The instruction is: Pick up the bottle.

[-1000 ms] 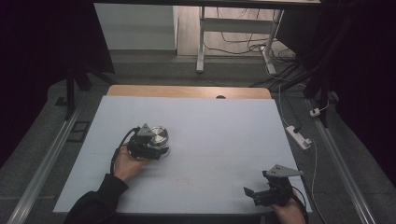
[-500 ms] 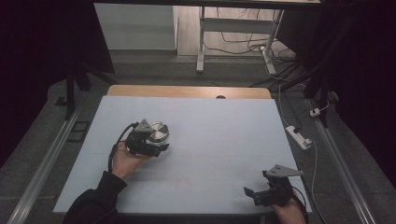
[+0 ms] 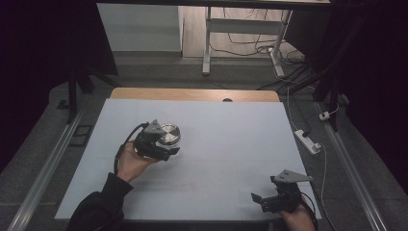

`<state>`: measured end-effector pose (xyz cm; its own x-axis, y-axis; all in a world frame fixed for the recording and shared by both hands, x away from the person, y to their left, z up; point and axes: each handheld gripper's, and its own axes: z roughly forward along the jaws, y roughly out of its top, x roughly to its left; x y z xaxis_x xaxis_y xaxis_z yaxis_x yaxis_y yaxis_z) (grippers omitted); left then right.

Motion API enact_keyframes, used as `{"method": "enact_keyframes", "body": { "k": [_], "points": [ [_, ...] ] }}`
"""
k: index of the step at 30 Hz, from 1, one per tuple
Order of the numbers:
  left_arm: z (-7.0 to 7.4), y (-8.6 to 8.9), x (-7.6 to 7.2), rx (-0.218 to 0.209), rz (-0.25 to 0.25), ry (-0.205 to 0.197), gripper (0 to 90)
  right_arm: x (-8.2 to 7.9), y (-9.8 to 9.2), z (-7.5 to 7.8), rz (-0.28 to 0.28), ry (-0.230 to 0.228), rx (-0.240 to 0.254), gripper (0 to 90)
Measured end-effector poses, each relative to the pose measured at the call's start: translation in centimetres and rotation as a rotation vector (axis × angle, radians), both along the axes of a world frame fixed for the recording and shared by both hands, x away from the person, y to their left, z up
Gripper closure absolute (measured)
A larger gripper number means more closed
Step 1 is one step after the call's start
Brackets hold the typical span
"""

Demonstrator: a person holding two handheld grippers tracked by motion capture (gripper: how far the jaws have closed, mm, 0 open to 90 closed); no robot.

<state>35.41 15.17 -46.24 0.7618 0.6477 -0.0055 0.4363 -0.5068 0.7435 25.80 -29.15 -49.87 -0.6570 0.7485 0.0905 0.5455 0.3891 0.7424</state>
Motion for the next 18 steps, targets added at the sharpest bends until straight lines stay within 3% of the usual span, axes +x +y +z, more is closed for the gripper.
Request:
{"method": "enact_keyframes", "body": {
  "k": [18],
  "points": [
    [1.3, -2.9, -0.7, -0.01, -0.08, 0.003, 15.4, 0.0, 0.0, 0.0, 0.002, 0.0, -0.001, 0.0]
  ]
}}
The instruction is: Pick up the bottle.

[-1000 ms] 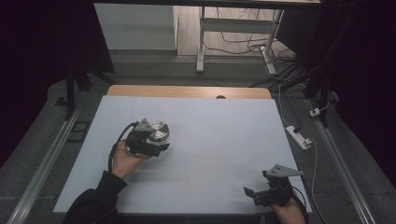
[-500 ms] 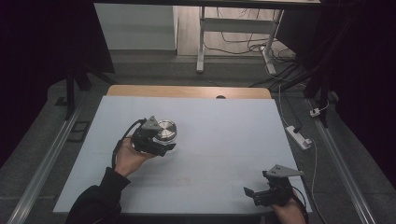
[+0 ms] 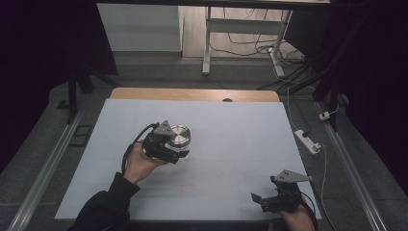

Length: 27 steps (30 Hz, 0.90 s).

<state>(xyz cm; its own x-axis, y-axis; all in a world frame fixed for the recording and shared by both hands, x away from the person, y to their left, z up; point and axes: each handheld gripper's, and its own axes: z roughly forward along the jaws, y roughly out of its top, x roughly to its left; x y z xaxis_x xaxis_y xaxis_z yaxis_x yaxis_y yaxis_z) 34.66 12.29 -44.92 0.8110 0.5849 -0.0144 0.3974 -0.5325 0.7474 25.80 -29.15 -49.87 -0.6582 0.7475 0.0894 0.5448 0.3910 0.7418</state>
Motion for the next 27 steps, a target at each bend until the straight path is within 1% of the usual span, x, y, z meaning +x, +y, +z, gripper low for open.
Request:
{"method": "enact_keyframes", "body": {
  "k": [7, 14, 23, 27],
  "points": [
    [0.5, -1.3, -0.6, 0.002, -0.045, -0.008, 15.5, 0.0, 0.0, 0.0, 0.0, 0.0, 0.001, 0.0],
    [0.6, -2.3, -1.2, 0.001, -0.074, -0.006, 15.5, 0.0, 0.0, 0.0, 0.002, -0.003, 0.0, 0.0],
    [0.5, -3.2, -1.7, 0.006, -0.111, 0.0, 15.5, 0.0, 0.0, 0.0, 0.004, -0.002, -0.001, 0.0],
    [0.5, -3.3, -1.8, 0.0, -0.113, 0.003, 15.5, 0.0, 0.0, 0.0, 0.004, -0.005, 0.0, 0.0]
  ]
}}
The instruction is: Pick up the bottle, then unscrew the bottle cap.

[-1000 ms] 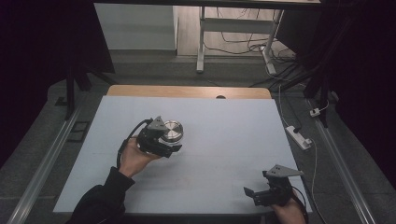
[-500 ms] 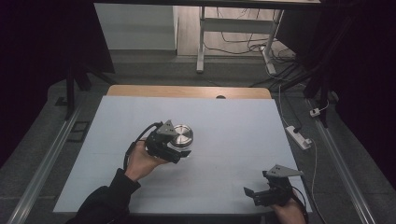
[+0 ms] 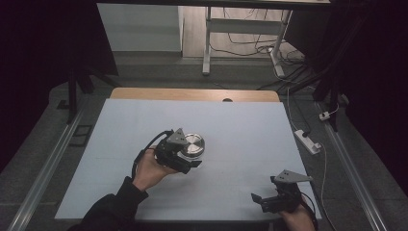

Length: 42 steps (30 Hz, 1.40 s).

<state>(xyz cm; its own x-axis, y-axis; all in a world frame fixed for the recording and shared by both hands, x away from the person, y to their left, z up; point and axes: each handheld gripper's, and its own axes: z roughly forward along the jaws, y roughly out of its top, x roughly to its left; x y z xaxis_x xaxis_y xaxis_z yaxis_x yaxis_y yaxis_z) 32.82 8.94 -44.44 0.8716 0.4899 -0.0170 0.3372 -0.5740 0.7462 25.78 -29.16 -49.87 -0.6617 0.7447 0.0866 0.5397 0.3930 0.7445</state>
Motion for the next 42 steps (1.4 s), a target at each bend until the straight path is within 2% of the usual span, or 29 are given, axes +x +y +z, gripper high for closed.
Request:
{"method": "enact_keyframes", "body": {
  "k": [6, 9, 20, 29, 42],
  "points": [
    [0.0, 0.1, -0.2, -0.014, 0.001, 0.001, 15.5, 0.0, 0.0, 0.1, -0.006, -0.008, 0.001, 0.0],
    [0.0, 0.1, -0.2, -0.015, 0.0, -0.002, 15.5, -0.1, -0.1, 0.2, -0.013, -0.01, 0.017, 0.0],
    [-0.5, 0.1, -0.1, -0.018, 0.006, 0.002, 15.5, -0.2, 0.4, 1.1, 0.014, -0.043, 0.048, 0.0],
    [-0.7, 0.2, -0.1, -0.02, 0.006, 0.002, 15.5, -0.3, 1.4, 1.7, 0.057, -0.073, 0.066, 0.0],
    [-0.9, 0.1, -0.3, -0.028, 0.002, 0.0, 15.5, 0.0, 3.6, 3.0, 0.155, -0.123, 0.099, 0.0]
  ]
}}
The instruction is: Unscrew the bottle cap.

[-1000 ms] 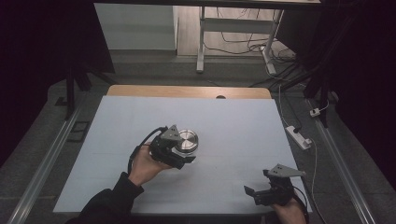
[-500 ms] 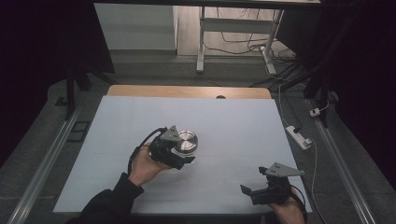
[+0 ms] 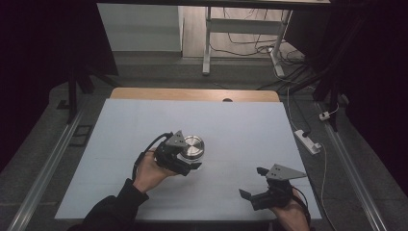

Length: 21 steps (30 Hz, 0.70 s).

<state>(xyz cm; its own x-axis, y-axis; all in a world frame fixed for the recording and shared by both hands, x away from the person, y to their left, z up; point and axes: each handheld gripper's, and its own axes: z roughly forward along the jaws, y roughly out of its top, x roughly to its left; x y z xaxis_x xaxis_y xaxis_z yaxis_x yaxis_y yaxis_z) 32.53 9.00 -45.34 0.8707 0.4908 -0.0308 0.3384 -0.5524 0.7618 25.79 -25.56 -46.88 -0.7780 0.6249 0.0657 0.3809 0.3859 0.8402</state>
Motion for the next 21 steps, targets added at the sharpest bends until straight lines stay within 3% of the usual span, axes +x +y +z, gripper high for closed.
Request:
{"method": "enact_keyframes", "body": {
  "k": [6, 13, 21],
  "points": [
    [-0.1, -0.1, -0.1, -0.002, -0.003, -0.001, 15.5, 0.4, 1.3, 1.0, 0.039, -0.015, 0.029, 0.0],
    [-0.1, -0.1, -0.2, -0.007, -0.006, -0.005, 15.5, 1.3, 3.3, 2.1, 0.068, -0.002, 0.043, 0.0],
    [-0.2, -0.2, -0.3, -0.017, -0.008, 0.0, 15.5, 2.2, 5.6, 3.2, 0.082, -0.03, 0.015, 0.0]
  ]
}}
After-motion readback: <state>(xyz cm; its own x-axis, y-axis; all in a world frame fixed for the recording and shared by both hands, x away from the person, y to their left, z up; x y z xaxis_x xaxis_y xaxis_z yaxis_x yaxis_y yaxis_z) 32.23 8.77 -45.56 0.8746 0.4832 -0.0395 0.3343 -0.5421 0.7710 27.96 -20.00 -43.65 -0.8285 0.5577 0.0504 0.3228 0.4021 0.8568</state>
